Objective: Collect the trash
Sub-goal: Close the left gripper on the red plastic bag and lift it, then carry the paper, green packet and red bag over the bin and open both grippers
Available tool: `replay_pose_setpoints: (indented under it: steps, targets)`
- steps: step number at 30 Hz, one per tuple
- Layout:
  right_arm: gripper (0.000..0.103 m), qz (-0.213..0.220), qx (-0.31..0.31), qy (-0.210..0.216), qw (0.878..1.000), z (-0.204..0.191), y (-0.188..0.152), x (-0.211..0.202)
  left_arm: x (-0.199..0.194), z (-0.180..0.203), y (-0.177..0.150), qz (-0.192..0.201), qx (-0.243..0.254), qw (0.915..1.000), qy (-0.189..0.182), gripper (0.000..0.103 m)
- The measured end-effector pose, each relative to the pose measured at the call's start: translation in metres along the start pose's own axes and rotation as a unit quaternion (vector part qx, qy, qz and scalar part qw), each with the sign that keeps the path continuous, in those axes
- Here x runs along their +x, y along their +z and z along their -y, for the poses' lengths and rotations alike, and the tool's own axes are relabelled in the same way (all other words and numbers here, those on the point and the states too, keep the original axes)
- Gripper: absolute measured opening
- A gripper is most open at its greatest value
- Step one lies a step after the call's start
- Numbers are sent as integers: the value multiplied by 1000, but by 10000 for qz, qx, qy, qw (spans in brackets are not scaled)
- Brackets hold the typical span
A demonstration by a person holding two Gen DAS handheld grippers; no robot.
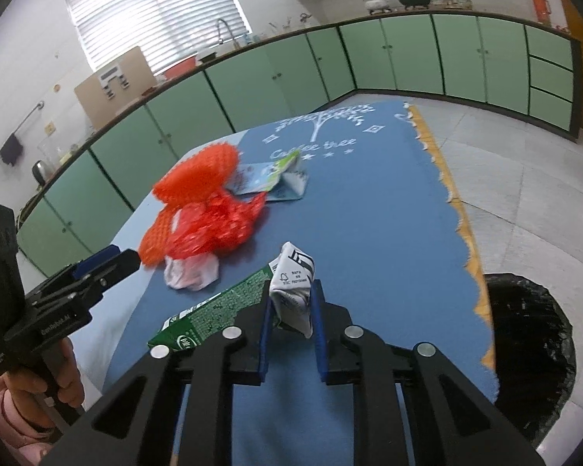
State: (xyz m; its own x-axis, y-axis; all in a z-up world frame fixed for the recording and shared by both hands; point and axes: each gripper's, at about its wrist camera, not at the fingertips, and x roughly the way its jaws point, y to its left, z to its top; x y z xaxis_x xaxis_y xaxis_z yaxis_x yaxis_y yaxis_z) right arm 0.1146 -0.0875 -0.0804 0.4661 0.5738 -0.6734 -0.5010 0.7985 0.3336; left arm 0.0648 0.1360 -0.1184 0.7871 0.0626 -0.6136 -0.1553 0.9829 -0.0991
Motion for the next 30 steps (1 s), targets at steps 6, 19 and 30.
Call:
replay_pose_setpoints:
  steps: [6,19,30]
  targets:
    - [18,49,127,-184,9997,18,6,-1,28,23,14,-23,142,9998,-154,52]
    - [18,3,299,-277,9992,42,22,15,66,43,24,-279,330,9989,-194,10]
    - [18,243,208,-306,9990,43,34,-2,19,50,40,315,363,9982,-348,2]
